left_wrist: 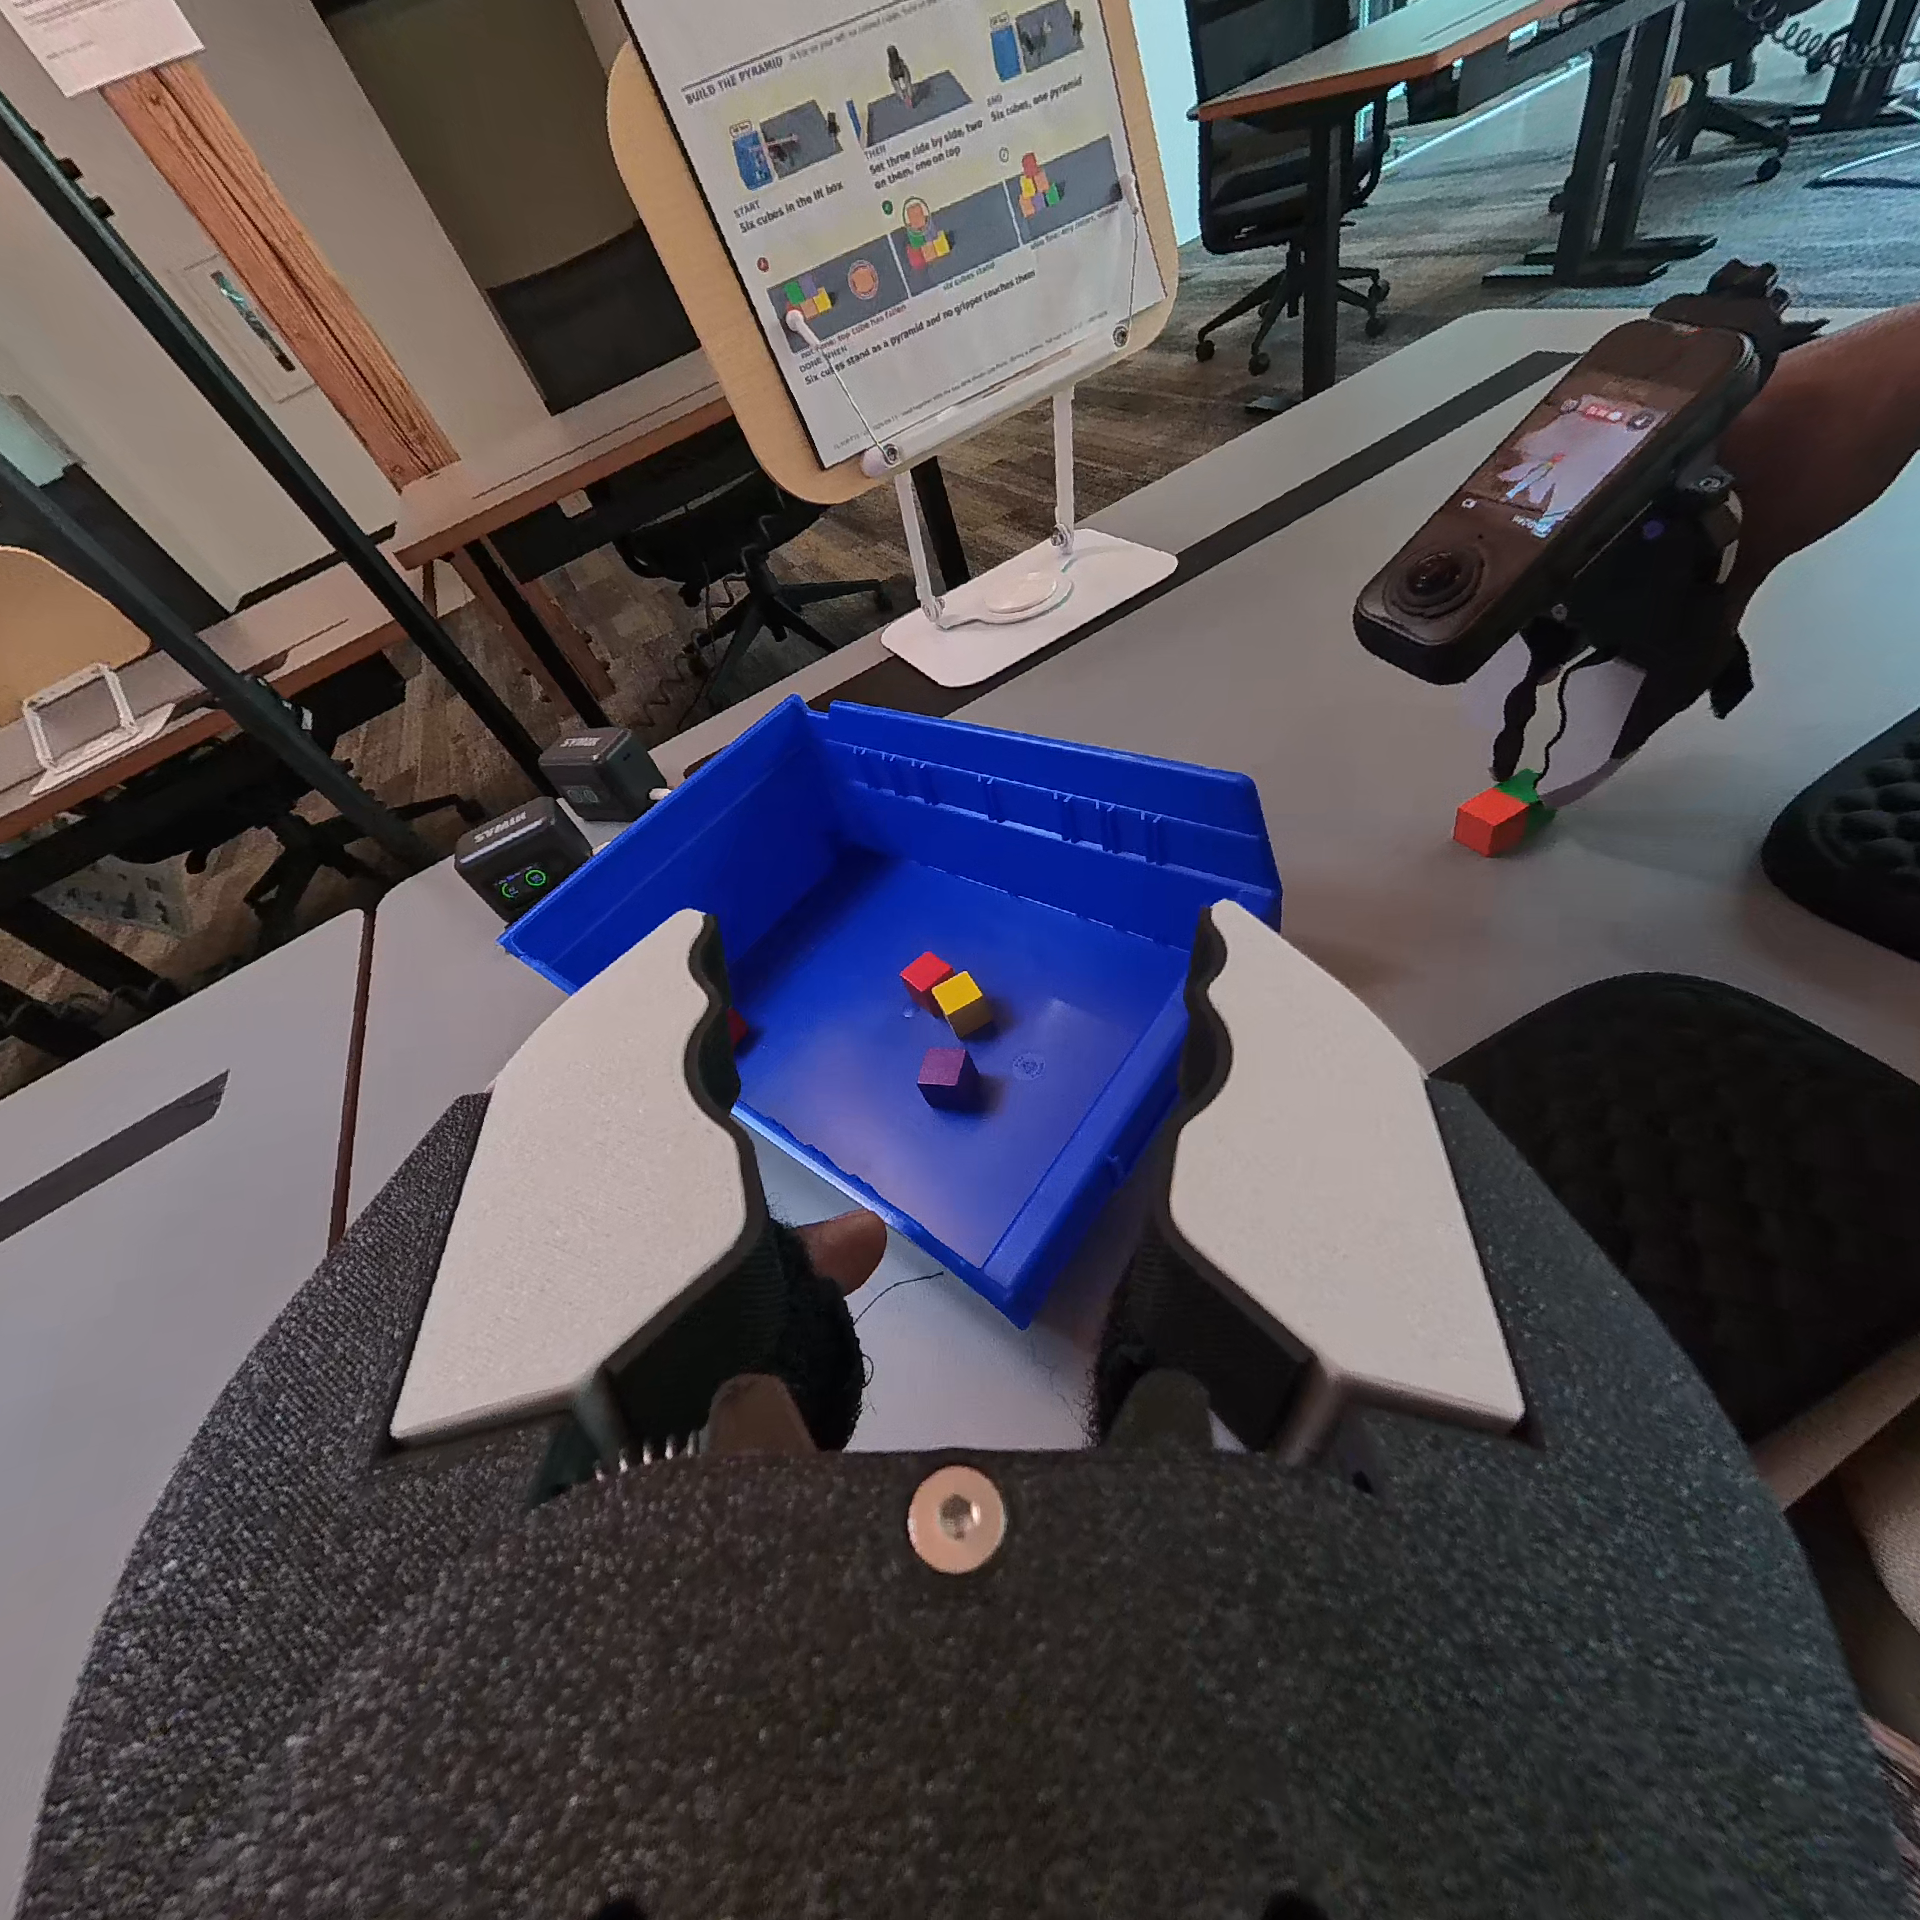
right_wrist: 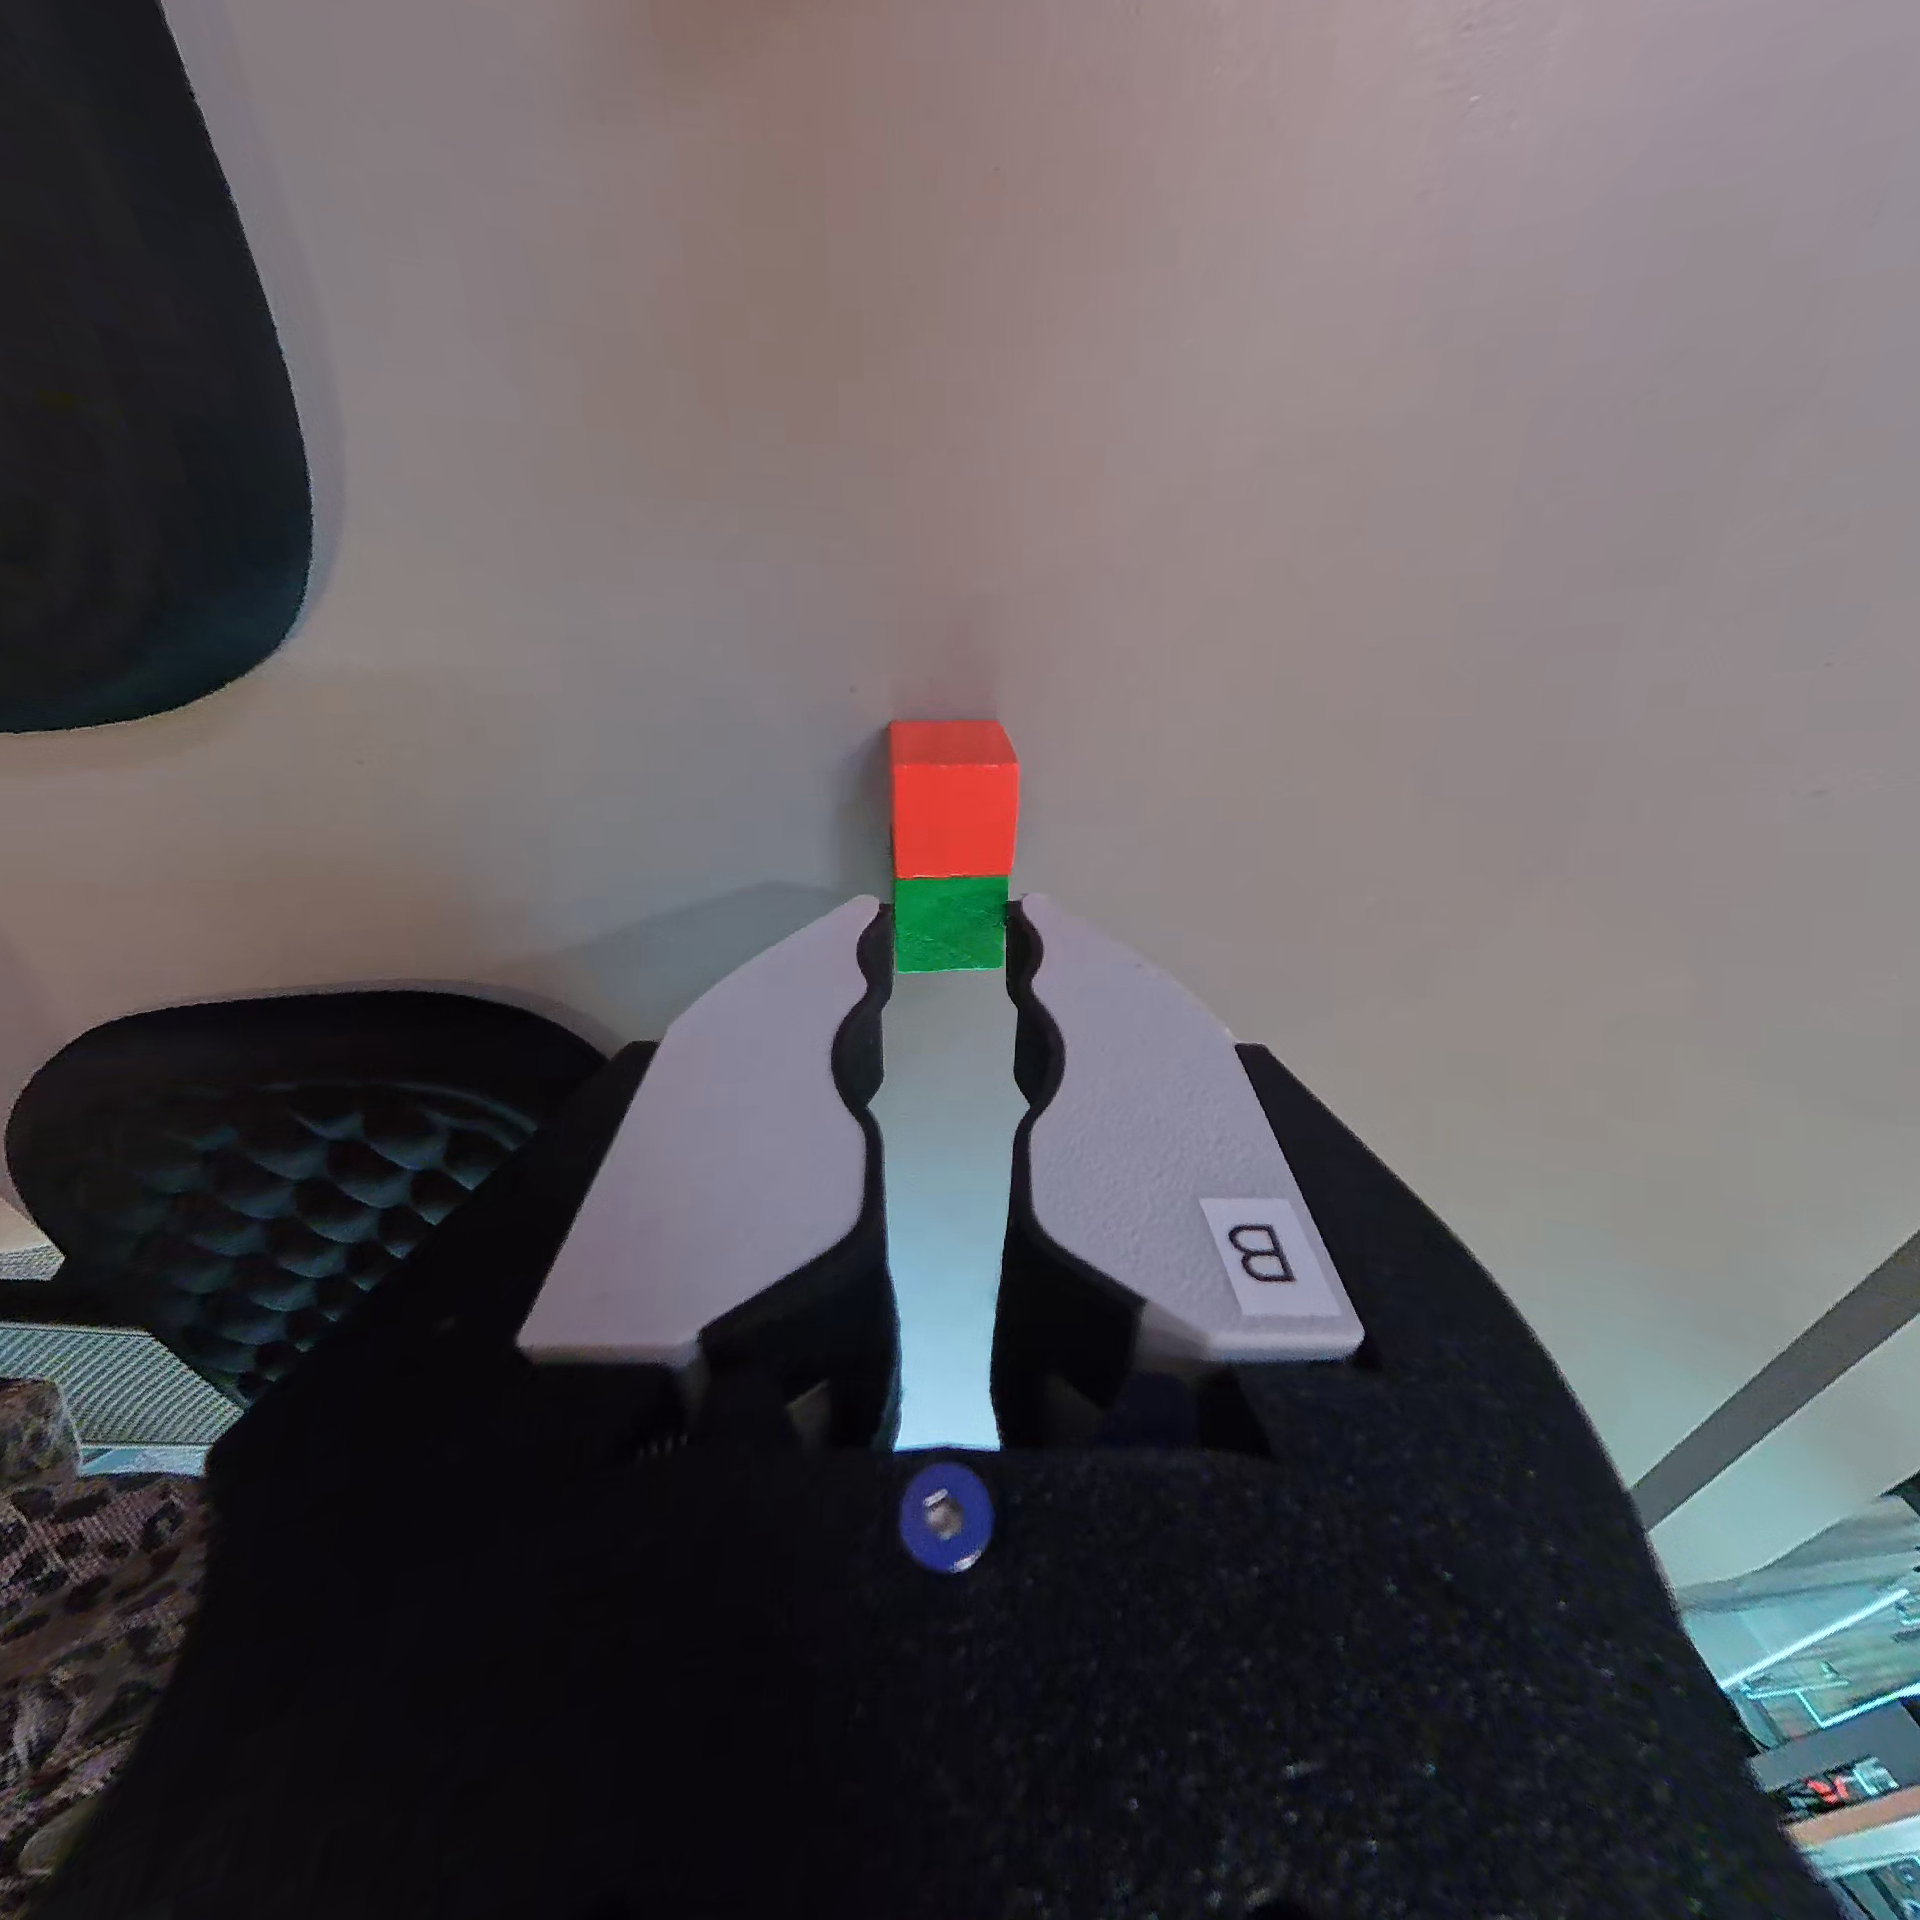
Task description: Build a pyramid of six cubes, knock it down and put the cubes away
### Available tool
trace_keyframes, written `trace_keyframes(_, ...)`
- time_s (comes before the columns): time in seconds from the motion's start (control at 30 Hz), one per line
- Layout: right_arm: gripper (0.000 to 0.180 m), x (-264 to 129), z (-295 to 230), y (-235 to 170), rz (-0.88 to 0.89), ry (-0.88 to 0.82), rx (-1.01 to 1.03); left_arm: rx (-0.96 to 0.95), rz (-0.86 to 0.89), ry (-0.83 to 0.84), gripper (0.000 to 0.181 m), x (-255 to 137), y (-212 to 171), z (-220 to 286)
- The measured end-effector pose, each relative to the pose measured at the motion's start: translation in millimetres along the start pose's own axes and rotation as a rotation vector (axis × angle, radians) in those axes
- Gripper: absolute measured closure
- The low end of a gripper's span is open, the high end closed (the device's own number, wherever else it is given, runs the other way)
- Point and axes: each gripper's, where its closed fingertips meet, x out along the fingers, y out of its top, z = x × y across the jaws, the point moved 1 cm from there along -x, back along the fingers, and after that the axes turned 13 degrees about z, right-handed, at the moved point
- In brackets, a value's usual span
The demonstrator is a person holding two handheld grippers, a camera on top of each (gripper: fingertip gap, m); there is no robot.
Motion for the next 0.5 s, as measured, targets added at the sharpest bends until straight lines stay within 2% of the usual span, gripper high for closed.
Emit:
trace_keyframes(0.33,0.157,-15.8,-2.1,9.8,0.073,-0.001,0.021,-0.002,-0.001,0.009,0.097,-1.8,-0.8,-2.3)
trace_keyframes(0.43,0.15,-41.9,-7.3,35.7,0.206,0.017,0.027,-0.01,0.001,0.024,0.097,-4.3,-1.8,-6.1)
trace_keyframes(0.5,0.149,-66.6,-11.4,70.0,0.36,0.021,0.013,-0.017,0.003,0.037,0.097,-6.3,-2.3,-9.2)
